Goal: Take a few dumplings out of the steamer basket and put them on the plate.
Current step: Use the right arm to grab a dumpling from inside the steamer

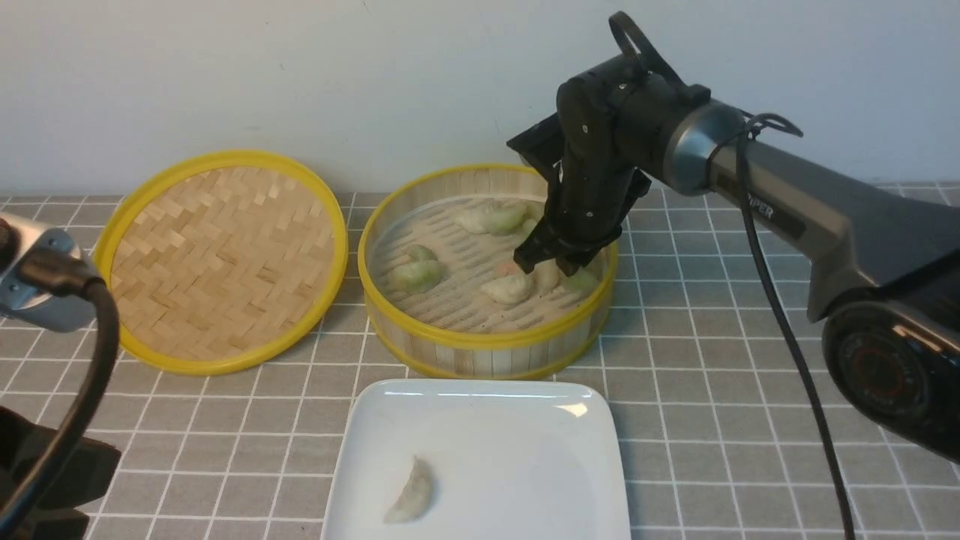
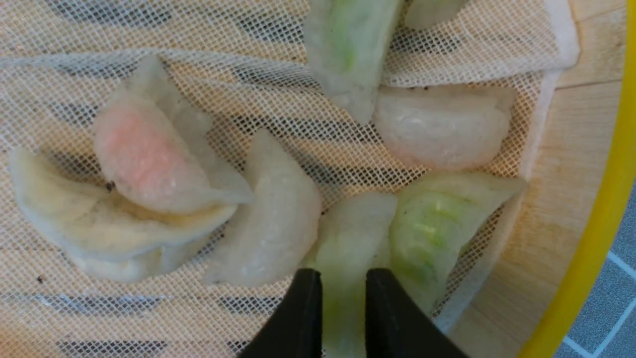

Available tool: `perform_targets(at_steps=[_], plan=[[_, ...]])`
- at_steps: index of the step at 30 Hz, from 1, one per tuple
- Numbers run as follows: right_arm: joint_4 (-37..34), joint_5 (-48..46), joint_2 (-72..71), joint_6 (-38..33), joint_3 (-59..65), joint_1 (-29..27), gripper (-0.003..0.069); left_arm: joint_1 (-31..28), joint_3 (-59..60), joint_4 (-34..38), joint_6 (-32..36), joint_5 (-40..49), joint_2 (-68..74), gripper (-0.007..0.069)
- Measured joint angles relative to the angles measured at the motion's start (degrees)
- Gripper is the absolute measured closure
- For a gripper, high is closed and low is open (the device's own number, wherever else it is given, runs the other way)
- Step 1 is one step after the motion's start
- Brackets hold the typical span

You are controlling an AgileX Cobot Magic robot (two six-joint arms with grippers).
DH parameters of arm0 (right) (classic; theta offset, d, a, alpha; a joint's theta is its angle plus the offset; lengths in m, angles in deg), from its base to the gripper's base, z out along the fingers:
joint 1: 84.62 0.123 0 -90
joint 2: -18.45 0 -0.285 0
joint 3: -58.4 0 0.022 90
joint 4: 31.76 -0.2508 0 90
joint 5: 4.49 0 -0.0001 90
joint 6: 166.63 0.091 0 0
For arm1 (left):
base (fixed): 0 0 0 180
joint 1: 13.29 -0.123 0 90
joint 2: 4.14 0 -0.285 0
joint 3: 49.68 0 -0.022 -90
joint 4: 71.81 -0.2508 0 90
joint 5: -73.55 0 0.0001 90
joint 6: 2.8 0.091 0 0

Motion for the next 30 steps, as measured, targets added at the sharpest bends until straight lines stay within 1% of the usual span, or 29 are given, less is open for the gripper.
perform_targets(at_steps=[5, 6, 10, 13, 17, 20, 23, 26, 29, 30], plan=[[-2.9, -0.5, -1.3, 0.0, 0.2, 0.0, 0.0579, 0.0, 0.0, -0.1, 0.0, 0.0, 0.0, 0.0629], [-4.6, -0.7, -2.8, 0.0, 0.2, 0.0, 0.0606, 0.0, 0.0, -0.1, 0.1, 0.0, 0.0, 0.0629], [-6.2, -0.7, -5.4, 0.0, 0.2, 0.0, 0.0612, 0.0, 0.0, -0.1, 0.1, 0.0, 0.0, 0.0629], [-7.8, -0.8, -6.8, 0.0, 0.2, 0.0, 0.0659, 0.0, 0.0, -0.1, 0.3, 0.0, 0.0, 0.0629], [-10.7, -0.9, -8.4, -0.3, 0.3, 0.0, 0.0671, 0.0, 0.0, -0.1, 0.5, 0.0, 0.0, 0.0629], [-11.0, -0.9, -9.6, -1.0, 0.4, 0.0, 0.0671, 0.0, 0.0, -0.1, 0.5, 0.0, 0.0, 0.0629], [-8.5, -1.0, -10.5, 0.4, 0.4, 0.0, 0.0671, 0.0, 0.0, -0.1, 0.5, 0.0, 0.0, 0.0629], [-6.9, -1.0, -10.3, 3.0, 0.5, 0.0, 0.0659, 0.0, 0.0, -0.1, 0.5, 0.0, 0.0, 0.0629], [-6.7, -1.0, -9.5, 3.7, 0.5, 0.0, 0.0605, 0.0, 0.0, -0.1, 0.5, 0.1, 0.0, 0.0629], [-6.5, -1.0, -8.8, 3.7, 0.5, 0.0, 0.0567, 0.0, 0.0, -0.1, 0.5, 0.2, 0.0, 0.0629]])
